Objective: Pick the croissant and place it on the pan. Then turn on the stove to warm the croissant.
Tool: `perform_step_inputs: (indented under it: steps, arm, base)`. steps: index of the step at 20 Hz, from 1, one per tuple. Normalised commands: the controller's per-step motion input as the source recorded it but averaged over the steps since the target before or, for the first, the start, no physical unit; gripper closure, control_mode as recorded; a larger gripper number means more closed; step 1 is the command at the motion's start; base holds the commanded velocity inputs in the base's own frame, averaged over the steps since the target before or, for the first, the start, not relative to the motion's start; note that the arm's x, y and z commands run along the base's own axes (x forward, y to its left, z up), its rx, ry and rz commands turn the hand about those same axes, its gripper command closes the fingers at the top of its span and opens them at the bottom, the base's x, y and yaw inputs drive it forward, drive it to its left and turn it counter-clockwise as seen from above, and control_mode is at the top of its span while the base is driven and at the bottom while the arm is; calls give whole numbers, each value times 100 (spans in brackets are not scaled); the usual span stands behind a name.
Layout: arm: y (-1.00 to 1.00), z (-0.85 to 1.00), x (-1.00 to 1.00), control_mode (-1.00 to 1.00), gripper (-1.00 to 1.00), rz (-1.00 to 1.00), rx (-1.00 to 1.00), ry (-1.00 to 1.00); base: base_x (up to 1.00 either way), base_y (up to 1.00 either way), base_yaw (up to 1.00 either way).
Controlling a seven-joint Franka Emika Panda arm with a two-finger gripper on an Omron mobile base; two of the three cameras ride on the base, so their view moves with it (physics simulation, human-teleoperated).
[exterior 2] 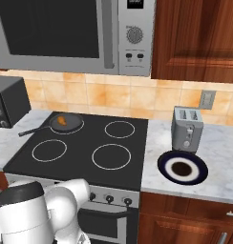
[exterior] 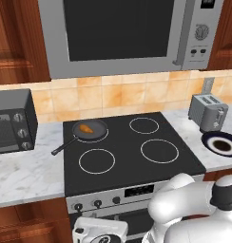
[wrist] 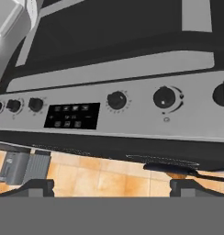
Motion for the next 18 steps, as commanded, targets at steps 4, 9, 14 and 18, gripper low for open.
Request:
perform_step_inputs:
  steps: [4,9,14,18]
  arm:
    - [-9,0,0,-100,-100,9,0,-1]
    - [-21,0,4,-100,-100,8,0,0]
    - [-28,0,12,-100,-100,5,0,0]
    - [-11,0,18,-100,-100,4,0,0]
  base:
    - [0,0,0]
    - [0,0,0]
    - [0,0,0]
    - [0,0,0]
